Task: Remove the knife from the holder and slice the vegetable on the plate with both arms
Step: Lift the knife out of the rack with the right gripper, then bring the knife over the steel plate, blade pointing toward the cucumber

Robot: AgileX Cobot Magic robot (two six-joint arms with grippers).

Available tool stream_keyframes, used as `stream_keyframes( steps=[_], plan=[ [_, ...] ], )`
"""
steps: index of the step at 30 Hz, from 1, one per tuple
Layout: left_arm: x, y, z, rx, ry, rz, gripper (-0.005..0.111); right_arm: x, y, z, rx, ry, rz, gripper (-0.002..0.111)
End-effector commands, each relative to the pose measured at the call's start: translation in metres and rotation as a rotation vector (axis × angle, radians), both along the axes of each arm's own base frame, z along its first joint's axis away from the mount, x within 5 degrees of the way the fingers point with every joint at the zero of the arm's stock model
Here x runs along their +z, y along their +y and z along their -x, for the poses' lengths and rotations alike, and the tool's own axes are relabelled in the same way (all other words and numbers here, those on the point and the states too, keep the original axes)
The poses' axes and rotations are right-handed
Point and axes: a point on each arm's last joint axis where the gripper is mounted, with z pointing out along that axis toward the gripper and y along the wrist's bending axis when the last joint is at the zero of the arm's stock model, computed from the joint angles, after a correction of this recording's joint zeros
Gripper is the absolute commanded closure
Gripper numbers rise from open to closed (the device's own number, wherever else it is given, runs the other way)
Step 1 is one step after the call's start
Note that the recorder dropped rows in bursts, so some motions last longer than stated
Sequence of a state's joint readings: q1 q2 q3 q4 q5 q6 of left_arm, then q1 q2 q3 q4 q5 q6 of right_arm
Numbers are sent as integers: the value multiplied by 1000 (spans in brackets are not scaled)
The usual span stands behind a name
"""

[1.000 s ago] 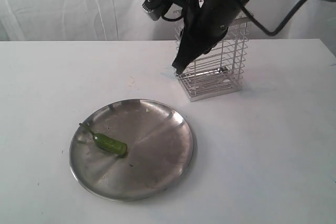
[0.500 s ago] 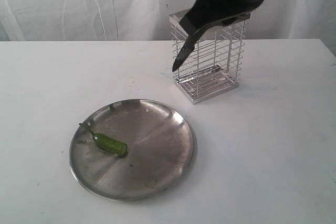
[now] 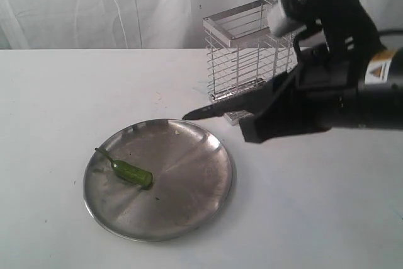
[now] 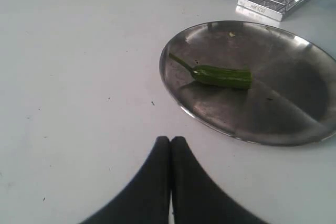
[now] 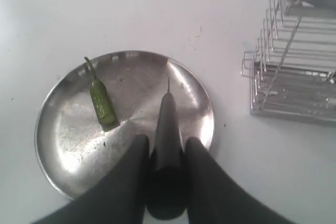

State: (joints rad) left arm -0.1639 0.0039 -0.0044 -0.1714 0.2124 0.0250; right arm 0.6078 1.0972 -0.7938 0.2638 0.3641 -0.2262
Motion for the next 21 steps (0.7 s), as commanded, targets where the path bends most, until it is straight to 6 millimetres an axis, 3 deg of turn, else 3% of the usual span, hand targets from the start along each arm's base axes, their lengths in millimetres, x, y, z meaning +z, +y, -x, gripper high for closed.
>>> stream_keyframes(
  steps=[1, 8, 13, 21],
  plan=[
    [-1, 0, 0, 2, -3, 4, 107, -27, -7, 5, -65, -23, -68, 107],
    [-1, 0, 0, 2, -3, 4, 107, -52, -7, -1, -92, -45, -40, 107],
    [-1, 0, 0, 2, -3, 4, 107, -62, 6, -3, -39, -59, -1, 107],
    [-1, 0, 0, 2, -3, 4, 107, -100, 32, -12, 20, -12, 85, 107]
  ],
)
